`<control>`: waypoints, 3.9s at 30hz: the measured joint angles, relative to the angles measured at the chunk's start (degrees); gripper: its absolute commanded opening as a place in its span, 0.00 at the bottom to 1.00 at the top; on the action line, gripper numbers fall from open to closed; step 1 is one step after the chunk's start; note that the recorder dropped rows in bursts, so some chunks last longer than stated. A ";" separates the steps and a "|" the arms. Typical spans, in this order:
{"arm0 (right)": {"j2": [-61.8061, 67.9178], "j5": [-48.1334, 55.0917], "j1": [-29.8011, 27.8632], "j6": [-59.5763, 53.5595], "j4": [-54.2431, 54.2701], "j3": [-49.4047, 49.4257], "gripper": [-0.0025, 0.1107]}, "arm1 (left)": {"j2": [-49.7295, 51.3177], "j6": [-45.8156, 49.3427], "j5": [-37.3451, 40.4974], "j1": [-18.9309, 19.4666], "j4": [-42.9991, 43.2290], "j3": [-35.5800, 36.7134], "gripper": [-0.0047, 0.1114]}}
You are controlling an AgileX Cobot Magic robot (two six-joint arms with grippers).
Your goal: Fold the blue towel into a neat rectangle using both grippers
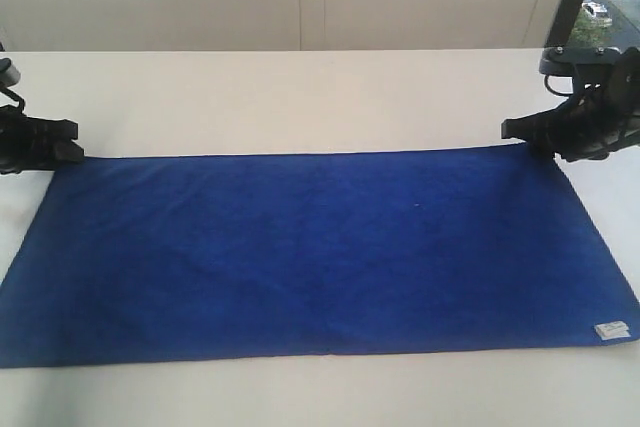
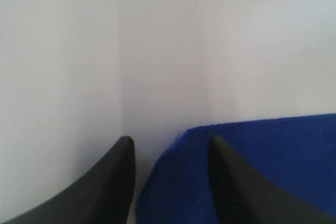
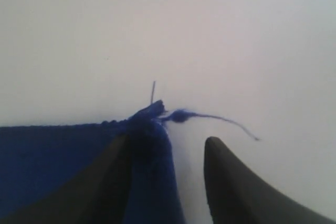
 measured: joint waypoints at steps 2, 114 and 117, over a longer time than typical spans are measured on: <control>1.01 -0.11 0.00 0.00 0.00 -0.59 0.40 | 0.03 0.97 0.00 0.00 -0.80 0.00 0.47; -78.70 44.90 0.00 -3.20 -5.34 10.57 0.02 | -74.02 -31.43 41.47 0.00 36.50 6.30 0.04; -73.55 40.22 0.00 -2.71 -6.31 14.50 0.02 | -67.89 -32.13 40.02 0.00 36.71 8.17 0.04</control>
